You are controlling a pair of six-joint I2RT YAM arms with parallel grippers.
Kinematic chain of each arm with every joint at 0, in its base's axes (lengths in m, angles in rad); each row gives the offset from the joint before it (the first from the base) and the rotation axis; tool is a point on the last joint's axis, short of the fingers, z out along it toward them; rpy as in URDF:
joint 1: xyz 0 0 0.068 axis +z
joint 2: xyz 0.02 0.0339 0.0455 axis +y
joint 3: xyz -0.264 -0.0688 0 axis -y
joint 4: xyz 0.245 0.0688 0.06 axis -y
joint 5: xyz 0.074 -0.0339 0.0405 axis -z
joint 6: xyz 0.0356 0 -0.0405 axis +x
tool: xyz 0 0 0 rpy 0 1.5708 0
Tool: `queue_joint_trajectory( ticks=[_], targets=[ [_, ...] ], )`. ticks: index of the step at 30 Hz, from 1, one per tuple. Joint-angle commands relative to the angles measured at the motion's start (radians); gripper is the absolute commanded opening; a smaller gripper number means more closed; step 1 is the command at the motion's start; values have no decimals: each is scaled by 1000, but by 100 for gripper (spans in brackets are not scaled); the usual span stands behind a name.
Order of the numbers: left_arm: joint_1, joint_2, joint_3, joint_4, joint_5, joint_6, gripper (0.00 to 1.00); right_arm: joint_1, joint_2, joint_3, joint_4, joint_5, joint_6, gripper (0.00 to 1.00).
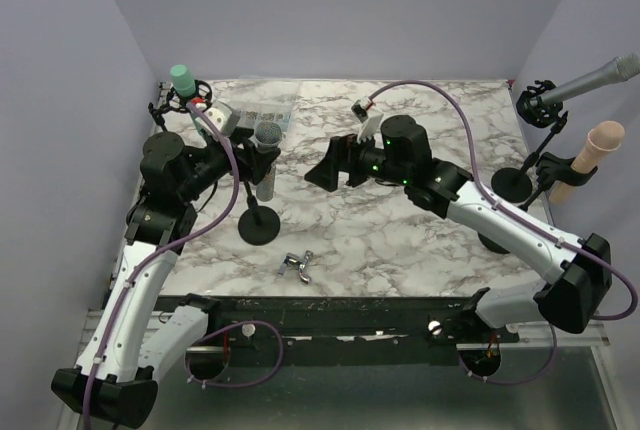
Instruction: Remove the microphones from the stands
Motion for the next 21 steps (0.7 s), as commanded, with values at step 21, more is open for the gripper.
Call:
queue_joint_trajectory(
  ticks=[21],
  targets=[
    [40, -520, -279, 233, -584, -93, 99, 374, 214, 425, -59, 729, 82, 100]
  ],
)
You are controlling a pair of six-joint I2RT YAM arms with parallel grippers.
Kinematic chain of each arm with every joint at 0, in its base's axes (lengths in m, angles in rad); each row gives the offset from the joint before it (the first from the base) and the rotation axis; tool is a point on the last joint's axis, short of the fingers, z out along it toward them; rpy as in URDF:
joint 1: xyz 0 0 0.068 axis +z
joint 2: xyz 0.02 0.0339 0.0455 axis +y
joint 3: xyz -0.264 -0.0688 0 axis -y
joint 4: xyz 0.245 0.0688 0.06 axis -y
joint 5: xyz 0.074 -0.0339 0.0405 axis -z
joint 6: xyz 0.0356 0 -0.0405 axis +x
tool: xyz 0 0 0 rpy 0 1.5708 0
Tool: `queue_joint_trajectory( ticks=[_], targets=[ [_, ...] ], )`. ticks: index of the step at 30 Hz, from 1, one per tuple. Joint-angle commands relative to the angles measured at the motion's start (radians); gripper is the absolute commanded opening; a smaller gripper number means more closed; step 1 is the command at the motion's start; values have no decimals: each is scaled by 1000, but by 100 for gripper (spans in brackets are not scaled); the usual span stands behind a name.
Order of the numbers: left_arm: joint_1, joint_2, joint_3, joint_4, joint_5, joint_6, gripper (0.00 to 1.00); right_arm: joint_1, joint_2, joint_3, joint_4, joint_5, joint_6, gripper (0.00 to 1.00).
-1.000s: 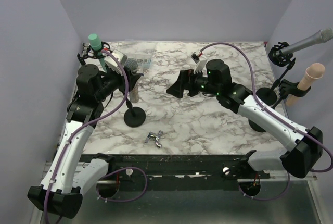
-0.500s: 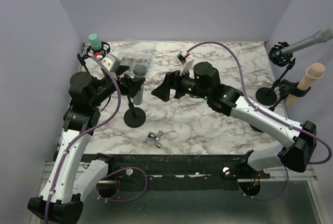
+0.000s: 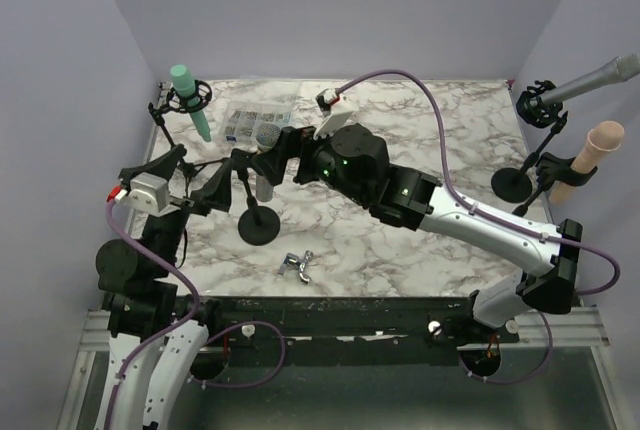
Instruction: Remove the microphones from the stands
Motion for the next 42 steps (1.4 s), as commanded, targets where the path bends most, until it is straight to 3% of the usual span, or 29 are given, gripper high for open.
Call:
queue_joint_trajectory(
  ticks=[1, 8, 16, 18, 23, 24, 26, 29, 34, 42],
  targets=[
    [3, -9, -8, 17, -312, -45, 98, 39, 81, 128, -98, 236, 16, 100],
    [3, 65, 42, -81, -456, -107, 98, 102, 192, 259, -166, 534, 30, 92],
    [3, 83, 44, -72, -318, -75, 99, 116, 250, 281, -128, 567, -40, 89],
    [3, 85, 39, -65, -311, -73, 98, 115, 264, 286, -116, 571, -61, 82],
    [3, 103, 44, -65, -275, -65, 99, 114, 272, 265, -73, 587, -97, 77],
    [3, 109, 43, -57, -247, -64, 99, 114, 268, 257, -59, 580, -109, 74],
    [3, 127, 48, -47, -182, -56, 99, 115, 256, 234, -23, 559, -143, 55],
    [3, 179, 77, -52, -28, -44, 99, 112, 230, 190, 40, 526, -200, 41],
    [3, 261, 123, -82, 109, -40, 99, 76, 165, 93, 137, 364, -287, 2],
    [16, 299, 162, -117, 230, -17, 99, -17, 80, -33, 238, 78, -377, 1]
  ],
)
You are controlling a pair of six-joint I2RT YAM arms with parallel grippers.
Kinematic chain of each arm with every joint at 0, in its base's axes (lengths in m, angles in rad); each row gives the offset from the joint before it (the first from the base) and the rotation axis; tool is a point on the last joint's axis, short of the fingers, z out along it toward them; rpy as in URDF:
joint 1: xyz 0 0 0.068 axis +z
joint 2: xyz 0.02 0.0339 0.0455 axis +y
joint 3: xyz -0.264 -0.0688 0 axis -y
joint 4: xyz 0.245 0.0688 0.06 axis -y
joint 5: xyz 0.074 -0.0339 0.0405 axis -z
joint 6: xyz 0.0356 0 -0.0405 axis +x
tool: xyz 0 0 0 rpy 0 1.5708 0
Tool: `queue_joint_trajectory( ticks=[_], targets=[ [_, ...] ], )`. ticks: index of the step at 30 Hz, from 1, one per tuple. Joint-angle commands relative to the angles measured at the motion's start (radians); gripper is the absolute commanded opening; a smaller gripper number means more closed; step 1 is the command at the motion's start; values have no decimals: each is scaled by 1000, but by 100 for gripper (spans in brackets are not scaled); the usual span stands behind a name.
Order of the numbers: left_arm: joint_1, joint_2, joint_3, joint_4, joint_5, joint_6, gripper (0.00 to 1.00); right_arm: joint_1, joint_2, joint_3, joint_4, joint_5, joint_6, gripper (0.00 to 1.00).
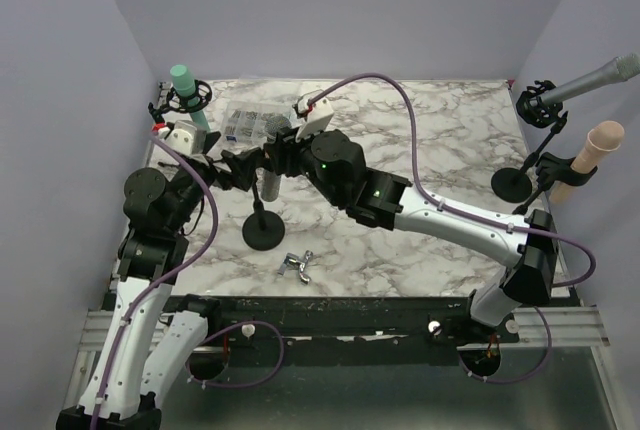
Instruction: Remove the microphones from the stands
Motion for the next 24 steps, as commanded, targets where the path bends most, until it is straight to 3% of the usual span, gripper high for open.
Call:
queue_joint_trajectory(
  ticks=[1, 11, 24],
  targets=[
    [11, 14, 63, -37, 159, 32, 99, -58, -66, -64, 91, -217, -79, 1],
    [11, 108, 143, -152, 264, 86, 99, -155, -78, -85, 98, -396, -70, 1],
    [10, 259, 251, -333, 236, 139, 96, -185, -52, -71, 93, -430, -47, 1]
  ],
)
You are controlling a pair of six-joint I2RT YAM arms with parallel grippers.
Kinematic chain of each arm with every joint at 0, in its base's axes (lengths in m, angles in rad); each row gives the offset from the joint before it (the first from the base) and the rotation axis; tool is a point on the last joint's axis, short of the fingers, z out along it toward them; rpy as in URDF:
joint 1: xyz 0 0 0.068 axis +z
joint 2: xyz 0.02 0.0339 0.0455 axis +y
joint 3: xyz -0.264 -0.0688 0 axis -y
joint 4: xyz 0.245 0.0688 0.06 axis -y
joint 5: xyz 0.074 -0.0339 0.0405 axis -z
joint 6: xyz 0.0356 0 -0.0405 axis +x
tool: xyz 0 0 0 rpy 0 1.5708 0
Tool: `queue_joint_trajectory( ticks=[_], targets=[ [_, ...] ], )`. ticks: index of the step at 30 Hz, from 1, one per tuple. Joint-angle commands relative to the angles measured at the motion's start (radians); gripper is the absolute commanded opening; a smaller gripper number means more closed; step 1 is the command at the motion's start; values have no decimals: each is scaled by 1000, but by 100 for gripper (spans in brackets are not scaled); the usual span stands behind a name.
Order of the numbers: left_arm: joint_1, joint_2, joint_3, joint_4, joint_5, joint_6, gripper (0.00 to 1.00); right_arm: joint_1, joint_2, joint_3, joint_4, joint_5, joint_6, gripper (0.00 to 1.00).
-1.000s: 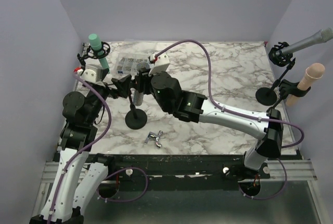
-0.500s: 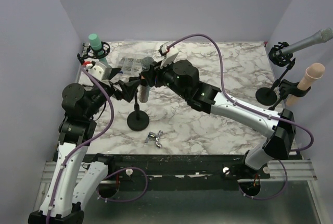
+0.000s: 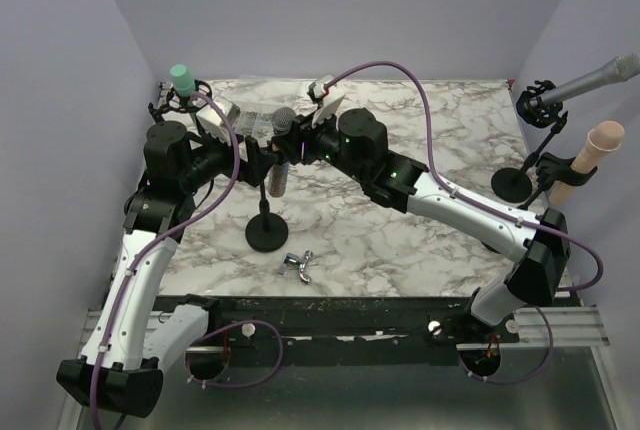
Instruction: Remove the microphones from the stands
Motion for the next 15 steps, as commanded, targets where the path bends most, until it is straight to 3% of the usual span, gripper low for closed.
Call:
queue_joint_trajectory(
  ticks=[1, 11, 13, 15],
  targets=[
    [5, -2, 47, -68, 23, 37, 96, -9, 0, 5, 42, -21, -3, 1],
    [-13, 29, 69, -107, 47, 52, 93, -11, 14, 35, 15, -18, 11, 1],
    [-14, 31, 72, -107, 48, 53, 85, -11, 11, 31, 9, -15, 12, 1],
    [-14, 34, 71, -108, 39, 56, 70, -11, 15, 38, 6, -11, 13, 1]
  ],
)
